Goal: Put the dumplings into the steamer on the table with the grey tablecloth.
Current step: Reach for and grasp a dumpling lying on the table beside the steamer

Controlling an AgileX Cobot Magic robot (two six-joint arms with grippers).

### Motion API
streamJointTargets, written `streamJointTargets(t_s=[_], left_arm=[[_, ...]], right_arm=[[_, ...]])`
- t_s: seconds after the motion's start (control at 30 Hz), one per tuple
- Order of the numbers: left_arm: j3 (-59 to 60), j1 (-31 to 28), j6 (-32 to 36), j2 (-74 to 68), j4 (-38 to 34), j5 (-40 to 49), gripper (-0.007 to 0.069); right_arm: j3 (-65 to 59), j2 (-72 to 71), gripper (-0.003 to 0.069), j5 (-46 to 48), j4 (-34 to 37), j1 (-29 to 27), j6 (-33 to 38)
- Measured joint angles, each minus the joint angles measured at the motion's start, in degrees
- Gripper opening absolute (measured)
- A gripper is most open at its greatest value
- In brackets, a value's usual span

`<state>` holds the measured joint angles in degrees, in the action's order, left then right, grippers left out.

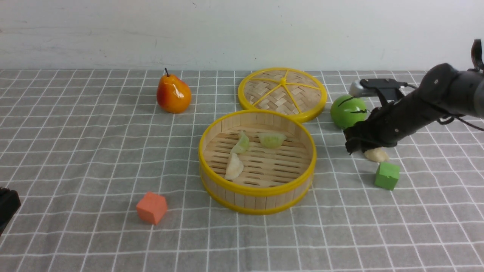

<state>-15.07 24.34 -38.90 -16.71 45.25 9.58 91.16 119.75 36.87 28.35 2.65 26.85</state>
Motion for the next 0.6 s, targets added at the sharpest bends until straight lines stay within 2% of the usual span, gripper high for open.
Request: streamJointTargets(t_s=[0.23, 0.33, 0.5, 0.6], left_arm=[[0.0, 0.0, 0.0, 0.0, 0.0, 0.44, -0.001], [0.0, 0.0, 0.0, 0.0, 0.07, 0.44, -0.0009], [0.0, 0.0, 0.0, 0.0, 0.08, 0.44, -0.0009], [0.0, 0.0, 0.0, 0.0, 0.19, 0.39, -0.0009]], right_arm=[[1.16, -4.39, 0.0377, 0.28, -8.07, -0.67, -0.42], [1.16, -1.71, 0.0388, 0.28, -8.63, -1.73, -0.66], [1.16, 2.91, 0.0388, 1.0, -8.41, -3.28, -3.99], [1.11, 4.28, 0.0337, 1.19, -8.09, -3.43, -6.2]])
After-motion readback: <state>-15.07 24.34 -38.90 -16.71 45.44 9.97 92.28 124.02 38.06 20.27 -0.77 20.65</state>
